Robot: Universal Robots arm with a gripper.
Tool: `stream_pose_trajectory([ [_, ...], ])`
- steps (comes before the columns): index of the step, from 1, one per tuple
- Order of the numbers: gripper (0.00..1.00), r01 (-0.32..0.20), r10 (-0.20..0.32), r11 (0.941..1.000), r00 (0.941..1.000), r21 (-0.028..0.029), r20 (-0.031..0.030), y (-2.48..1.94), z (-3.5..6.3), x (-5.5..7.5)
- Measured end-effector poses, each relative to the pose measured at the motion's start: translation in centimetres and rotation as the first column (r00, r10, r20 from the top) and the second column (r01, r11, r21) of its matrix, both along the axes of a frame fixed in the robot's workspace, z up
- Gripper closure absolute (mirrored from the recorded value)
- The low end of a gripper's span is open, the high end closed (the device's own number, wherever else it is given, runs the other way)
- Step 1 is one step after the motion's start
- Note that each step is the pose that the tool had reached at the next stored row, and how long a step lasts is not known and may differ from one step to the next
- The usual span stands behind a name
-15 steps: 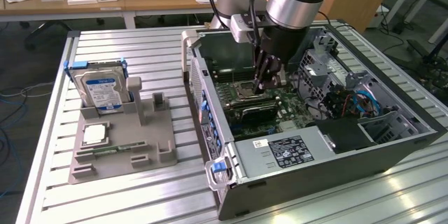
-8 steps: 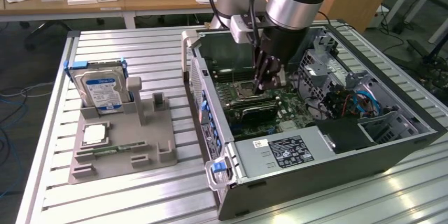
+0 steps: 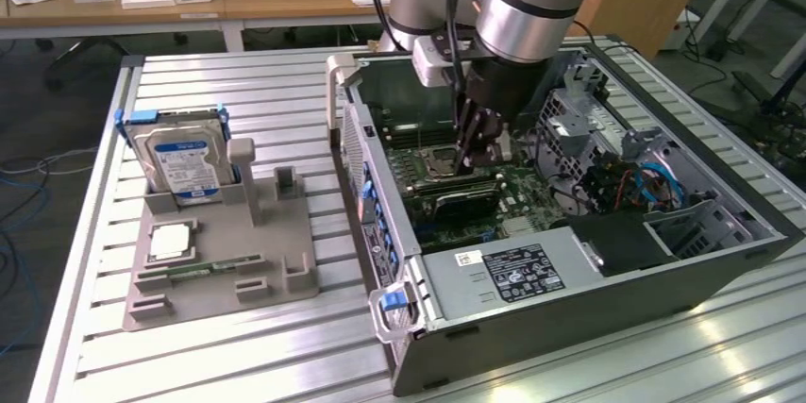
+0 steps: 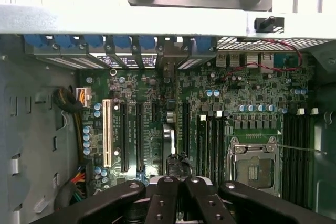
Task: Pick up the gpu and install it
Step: 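Press down on the gpu until it lock into place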
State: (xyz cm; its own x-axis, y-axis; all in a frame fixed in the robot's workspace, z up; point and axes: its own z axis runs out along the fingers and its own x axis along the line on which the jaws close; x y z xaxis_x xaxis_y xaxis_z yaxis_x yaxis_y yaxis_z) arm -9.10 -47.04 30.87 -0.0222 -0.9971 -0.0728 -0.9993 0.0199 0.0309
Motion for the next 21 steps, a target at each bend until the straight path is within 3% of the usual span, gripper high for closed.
stream_pose_trajectory([
  [7, 0.89, 0.000, 0.000, 0.9999, 1.0000, 0.0100, 0.0001, 0.36, -0.29, 0.0],
  [12, 0.89, 0.000, 0.000, 1.0000, 1.0000, 0.0098, -0.0001, 0.38, -1.07, 0.0],
  [21, 0.89, 0.000, 0.000, 1.0000, 1.0000, 0.0099, -0.0004, 0.38, -1.20, 0.7],
])
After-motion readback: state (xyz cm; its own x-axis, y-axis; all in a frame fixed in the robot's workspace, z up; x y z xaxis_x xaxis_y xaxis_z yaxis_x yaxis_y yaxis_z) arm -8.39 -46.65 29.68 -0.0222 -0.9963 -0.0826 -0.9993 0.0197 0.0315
